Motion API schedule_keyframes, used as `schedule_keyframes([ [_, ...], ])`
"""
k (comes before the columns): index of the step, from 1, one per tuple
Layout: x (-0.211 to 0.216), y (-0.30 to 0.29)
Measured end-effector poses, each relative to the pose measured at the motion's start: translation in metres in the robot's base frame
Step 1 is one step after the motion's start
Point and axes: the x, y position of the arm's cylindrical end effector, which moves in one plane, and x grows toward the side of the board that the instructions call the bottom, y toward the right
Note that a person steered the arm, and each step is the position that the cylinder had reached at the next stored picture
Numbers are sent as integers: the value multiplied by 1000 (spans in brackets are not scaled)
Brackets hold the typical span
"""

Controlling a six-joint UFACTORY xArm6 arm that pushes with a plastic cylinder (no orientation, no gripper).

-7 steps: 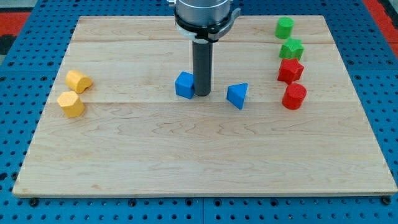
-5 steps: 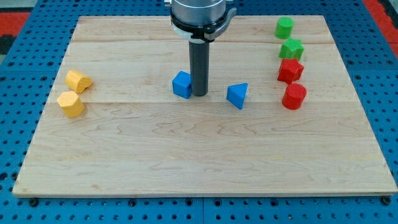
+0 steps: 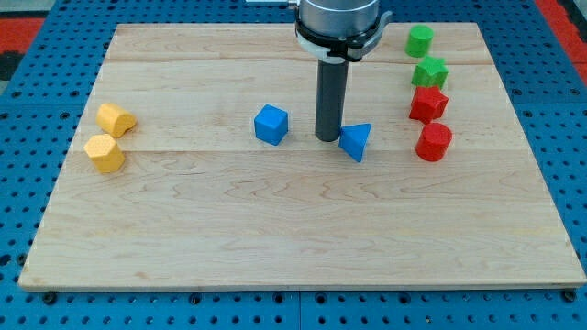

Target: Push the blue cube to the left side of the board

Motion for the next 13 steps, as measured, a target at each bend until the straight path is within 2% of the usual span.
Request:
schedule_keyframes([
  [3,0,17],
  [5,-7,-50],
  [8,16,-57],
  [13,12,-92],
])
